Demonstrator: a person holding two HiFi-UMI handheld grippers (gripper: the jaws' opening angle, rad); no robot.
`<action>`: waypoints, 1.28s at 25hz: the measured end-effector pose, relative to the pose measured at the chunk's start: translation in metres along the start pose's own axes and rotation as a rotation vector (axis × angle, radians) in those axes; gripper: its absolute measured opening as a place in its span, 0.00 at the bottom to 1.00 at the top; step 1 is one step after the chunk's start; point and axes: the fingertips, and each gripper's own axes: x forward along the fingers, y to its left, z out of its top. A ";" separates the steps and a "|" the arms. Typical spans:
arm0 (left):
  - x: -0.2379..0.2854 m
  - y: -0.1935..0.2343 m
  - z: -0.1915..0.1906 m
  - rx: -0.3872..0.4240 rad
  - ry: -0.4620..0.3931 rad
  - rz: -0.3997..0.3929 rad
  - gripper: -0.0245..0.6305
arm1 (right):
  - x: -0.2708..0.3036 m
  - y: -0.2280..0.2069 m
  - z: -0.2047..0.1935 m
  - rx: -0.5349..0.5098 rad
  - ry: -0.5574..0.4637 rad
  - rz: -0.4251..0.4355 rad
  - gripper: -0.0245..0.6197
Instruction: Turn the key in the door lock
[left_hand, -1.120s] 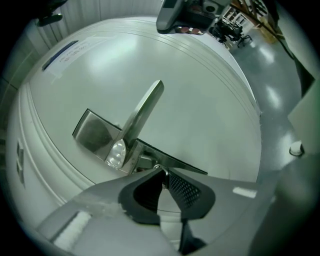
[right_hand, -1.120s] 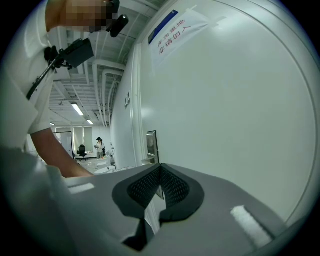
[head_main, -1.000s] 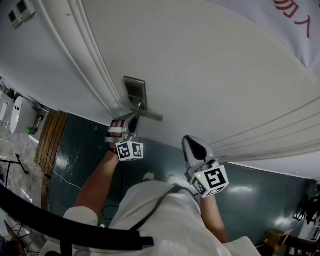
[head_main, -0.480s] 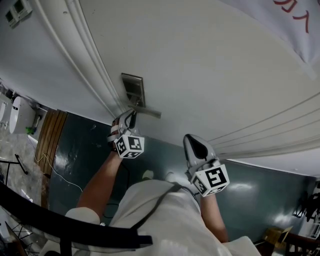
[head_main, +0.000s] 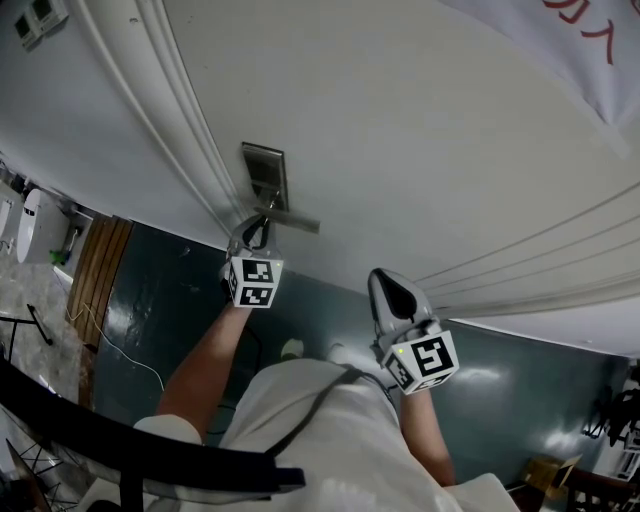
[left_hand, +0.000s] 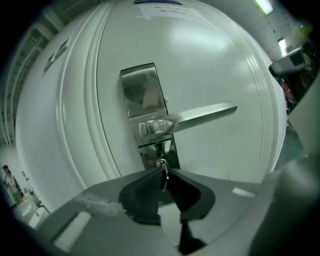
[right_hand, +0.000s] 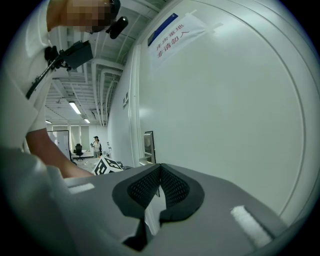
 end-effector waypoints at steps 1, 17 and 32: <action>0.000 0.001 0.002 -0.019 -0.001 -0.003 0.09 | 0.000 0.000 0.000 -0.001 0.000 0.002 0.05; 0.000 0.008 0.006 -0.329 0.001 -0.058 0.09 | 0.001 -0.003 -0.001 0.000 0.007 0.023 0.05; 0.002 0.012 0.001 -0.694 -0.010 -0.162 0.08 | 0.003 -0.003 -0.002 0.007 0.012 0.034 0.05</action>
